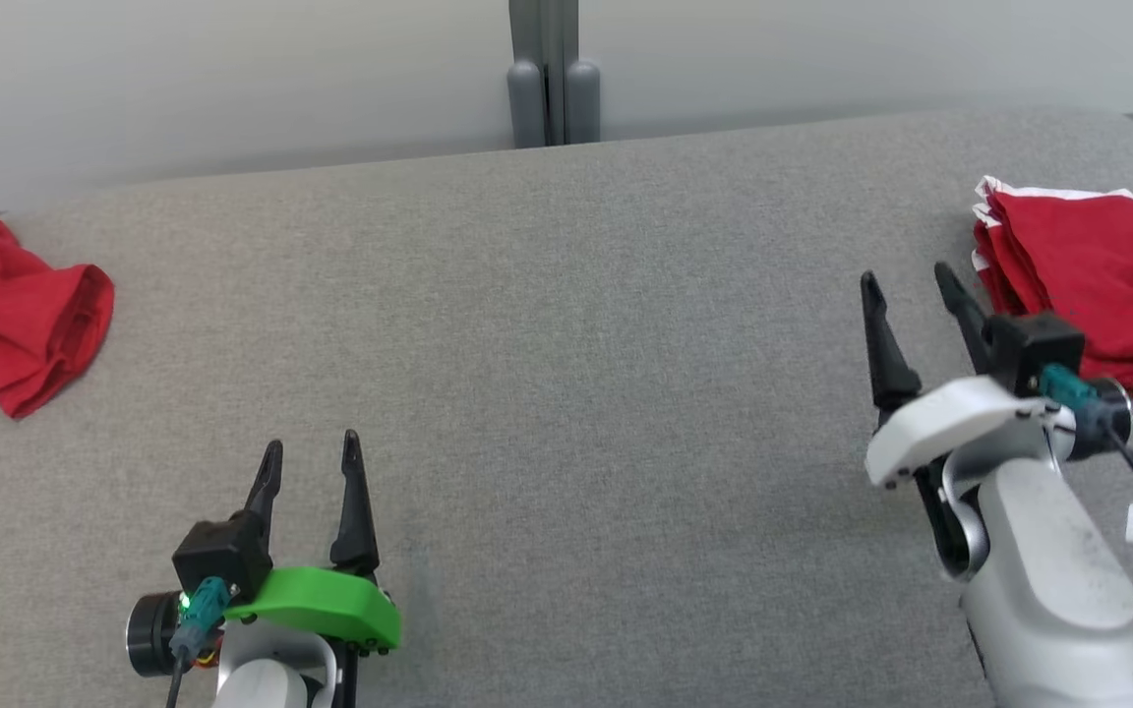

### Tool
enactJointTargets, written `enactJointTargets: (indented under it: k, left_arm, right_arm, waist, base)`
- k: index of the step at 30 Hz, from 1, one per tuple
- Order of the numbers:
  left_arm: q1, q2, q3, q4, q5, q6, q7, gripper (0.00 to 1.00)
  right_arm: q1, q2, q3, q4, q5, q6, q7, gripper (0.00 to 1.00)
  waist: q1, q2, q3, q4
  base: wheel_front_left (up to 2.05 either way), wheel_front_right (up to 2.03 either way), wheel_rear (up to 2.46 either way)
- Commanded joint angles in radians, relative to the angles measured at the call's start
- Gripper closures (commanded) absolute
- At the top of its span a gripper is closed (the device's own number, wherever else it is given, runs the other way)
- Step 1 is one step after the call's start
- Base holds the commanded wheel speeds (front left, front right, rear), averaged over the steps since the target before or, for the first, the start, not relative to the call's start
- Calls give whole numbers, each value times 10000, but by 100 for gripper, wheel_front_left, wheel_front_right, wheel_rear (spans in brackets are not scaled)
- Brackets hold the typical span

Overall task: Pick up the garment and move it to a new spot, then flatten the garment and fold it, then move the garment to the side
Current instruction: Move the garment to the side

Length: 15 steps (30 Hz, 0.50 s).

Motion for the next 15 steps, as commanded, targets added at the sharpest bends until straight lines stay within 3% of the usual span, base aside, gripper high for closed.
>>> enactJointTargets:
  k: [1, 8, 15]
  left_arm:
    - [234, 14, 59, -46, 25, -49, -3, 0]
    - [813, 10, -38, -326, -78, 8, -3, 0]
    - [1109, 10, -245, -672, -185, 102, -3, 0]
  right_arm:
    - [463, 66, -64, -371, 37, -12, -34, 0]
    - [2507, 467, -300, -2080, 185, -10, -34, 0]
    - [3593, 493, -270, -2844, 754, -10, -35, 0]
  waist:
    - [0, 0, -469, 346]
    - [0, 0, -819, 509]
    - [0, 0, -906, 548]
  base:
    - [0, 0, 0]
    - [0, 0, 0]
    - [0, 0, 0]
